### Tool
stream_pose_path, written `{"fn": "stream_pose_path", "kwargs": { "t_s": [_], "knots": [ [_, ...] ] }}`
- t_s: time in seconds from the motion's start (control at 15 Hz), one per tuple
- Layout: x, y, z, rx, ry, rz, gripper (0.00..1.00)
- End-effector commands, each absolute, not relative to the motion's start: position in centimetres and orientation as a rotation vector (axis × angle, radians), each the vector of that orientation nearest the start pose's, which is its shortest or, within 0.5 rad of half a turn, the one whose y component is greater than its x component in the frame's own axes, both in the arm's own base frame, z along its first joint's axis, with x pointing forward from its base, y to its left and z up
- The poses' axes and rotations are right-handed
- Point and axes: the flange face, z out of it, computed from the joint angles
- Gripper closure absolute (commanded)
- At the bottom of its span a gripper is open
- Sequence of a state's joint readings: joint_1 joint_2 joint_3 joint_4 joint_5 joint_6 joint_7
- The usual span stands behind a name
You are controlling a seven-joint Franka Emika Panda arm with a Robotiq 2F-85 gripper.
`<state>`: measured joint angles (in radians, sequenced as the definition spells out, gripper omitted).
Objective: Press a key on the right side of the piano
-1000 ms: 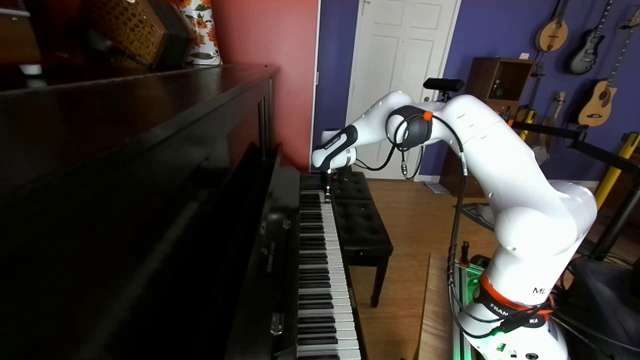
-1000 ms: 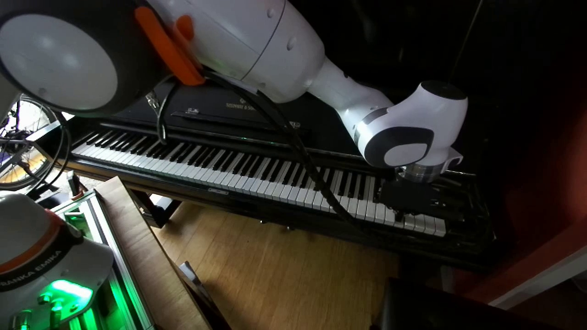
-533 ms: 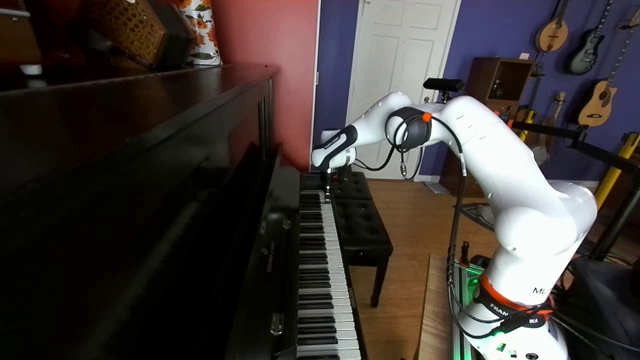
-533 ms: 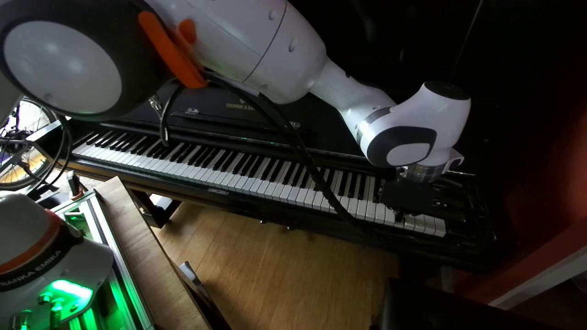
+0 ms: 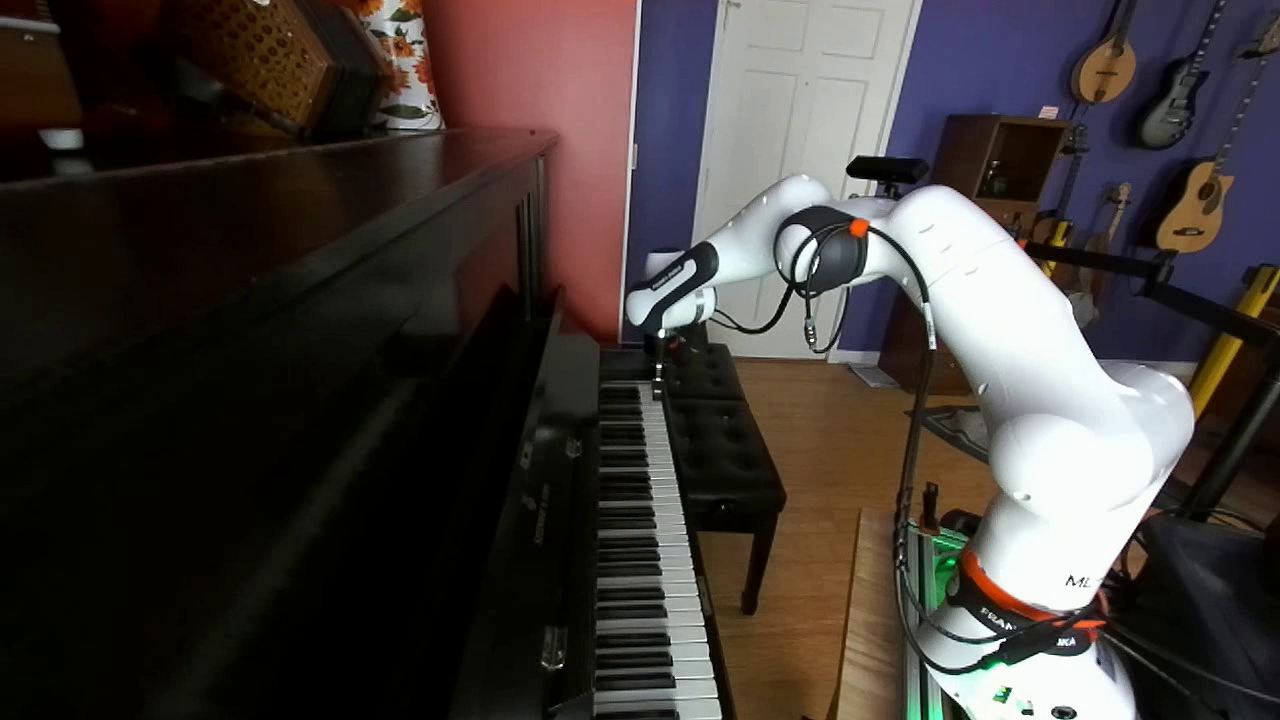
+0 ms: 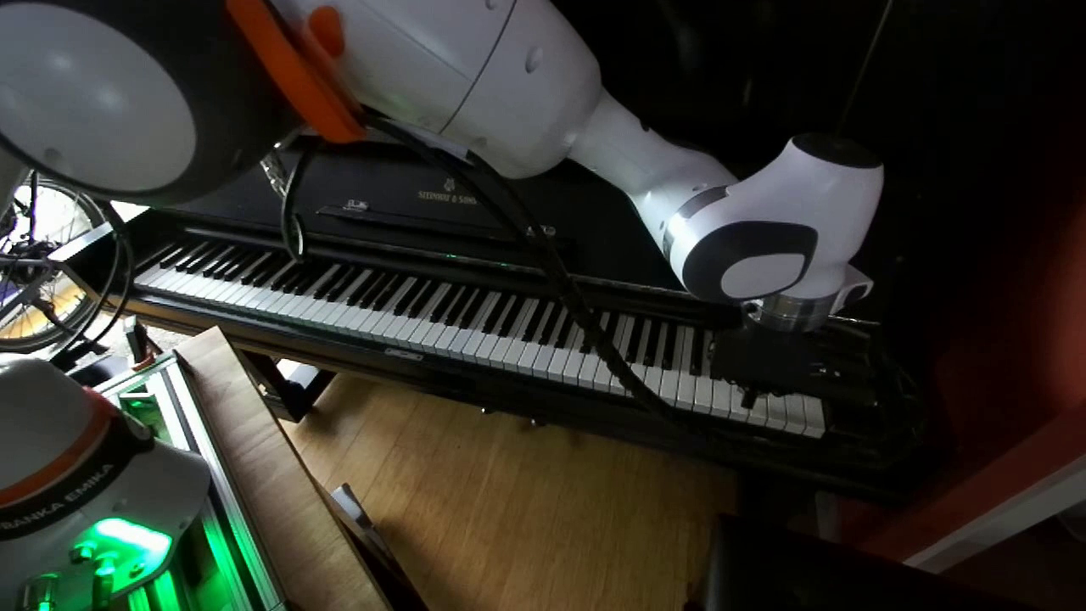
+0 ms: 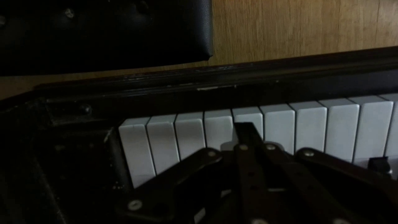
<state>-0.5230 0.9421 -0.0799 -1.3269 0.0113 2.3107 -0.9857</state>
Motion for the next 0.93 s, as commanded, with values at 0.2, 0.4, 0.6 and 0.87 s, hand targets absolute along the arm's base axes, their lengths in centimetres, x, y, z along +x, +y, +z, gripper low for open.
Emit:
{"fn": "stream_pose_path", "kwargs": {
  "t_s": [0.2,0.4,0.6,0.87],
  "knots": [
    [60.6,-39.6,20.0,-3.193,-0.659,-0.048,0.72],
    [60.0,-38.5,21.2,-3.218,-0.666,-0.099,0.51],
    [58.8,-37.3,22.0,-3.238,-0.717,-0.154,0.29],
    [56.9,-36.0,23.4,-3.269,-0.712,-0.229,0.00]
  ]
}}
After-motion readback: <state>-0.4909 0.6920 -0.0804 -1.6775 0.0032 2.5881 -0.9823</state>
